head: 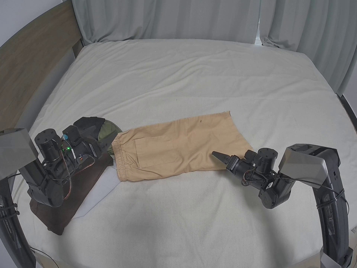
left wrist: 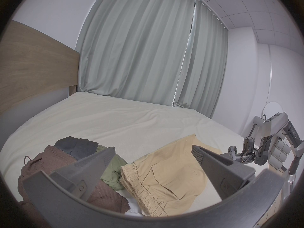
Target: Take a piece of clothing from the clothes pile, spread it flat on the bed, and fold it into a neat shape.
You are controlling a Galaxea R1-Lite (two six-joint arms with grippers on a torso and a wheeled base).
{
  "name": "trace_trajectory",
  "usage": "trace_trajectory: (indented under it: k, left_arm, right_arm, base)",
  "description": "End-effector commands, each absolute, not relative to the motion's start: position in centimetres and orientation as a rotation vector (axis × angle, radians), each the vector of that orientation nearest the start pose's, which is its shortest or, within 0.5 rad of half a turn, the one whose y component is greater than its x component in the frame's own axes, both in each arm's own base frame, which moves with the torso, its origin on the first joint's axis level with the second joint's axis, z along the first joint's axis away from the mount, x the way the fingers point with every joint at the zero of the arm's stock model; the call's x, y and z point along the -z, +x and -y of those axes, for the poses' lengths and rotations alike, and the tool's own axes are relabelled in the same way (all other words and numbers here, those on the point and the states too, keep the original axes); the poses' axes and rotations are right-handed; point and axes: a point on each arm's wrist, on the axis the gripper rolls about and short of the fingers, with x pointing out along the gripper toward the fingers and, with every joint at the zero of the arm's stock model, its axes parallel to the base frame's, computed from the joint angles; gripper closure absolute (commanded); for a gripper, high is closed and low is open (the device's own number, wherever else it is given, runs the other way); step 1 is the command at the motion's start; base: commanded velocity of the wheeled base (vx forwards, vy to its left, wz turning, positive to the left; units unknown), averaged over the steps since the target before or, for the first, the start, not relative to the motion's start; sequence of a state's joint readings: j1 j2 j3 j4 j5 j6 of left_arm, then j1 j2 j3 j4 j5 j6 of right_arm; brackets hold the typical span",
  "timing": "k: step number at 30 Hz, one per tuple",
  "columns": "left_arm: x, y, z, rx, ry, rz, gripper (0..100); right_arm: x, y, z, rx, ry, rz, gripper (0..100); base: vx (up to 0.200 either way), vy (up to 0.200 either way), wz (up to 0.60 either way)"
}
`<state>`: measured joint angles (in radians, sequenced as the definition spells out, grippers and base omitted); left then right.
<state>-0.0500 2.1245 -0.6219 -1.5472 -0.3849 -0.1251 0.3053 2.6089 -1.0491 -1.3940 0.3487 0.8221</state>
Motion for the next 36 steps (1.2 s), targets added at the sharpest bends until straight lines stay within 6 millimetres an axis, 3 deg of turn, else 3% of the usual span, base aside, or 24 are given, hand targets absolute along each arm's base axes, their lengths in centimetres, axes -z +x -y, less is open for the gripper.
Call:
trace_trajectory:
  k: [1, 12, 13, 29, 36]
  left_arm:
    - [-9.0, 34.5, 2.6, 0.438, -0.117, 0.015, 0]
    - [-9.0, 34.5, 2.6, 0.438, -0.121, 0.013, 0]
    - [-8.9, 34.5, 2.6, 0.438, -0.122, 0.011, 0]
    - [-8.4, 34.5, 2.7, 0.441, -0.121, -0.005, 0]
    - [-8.3, 34.2, 2.6, 0.44, -0.127, -0.015, 0]
  right_arm:
    - [4.1, 41.2, -14.4, -0.561, 0.799, -0.437, 0]
    - [4.1, 41.7, -14.6, -0.562, 0.811, -0.412, 0]
    - [4.2, 41.7, -14.6, -0.555, 0.811, -0.412, 100]
    - [4.1, 41.3, -14.4, -0.549, 0.809, -0.421, 100]
    - [1.5, 39.2, -13.7, -0.544, 0.796, -0.433, 100]
  base:
    - [0.0, 0.0, 0.0]
    - [0.0, 0.0, 0.0]
    - [0.0, 0.0, 0.0]
    - [0.0, 0.0, 0.0]
    - [0.0, 0.0, 0.0]
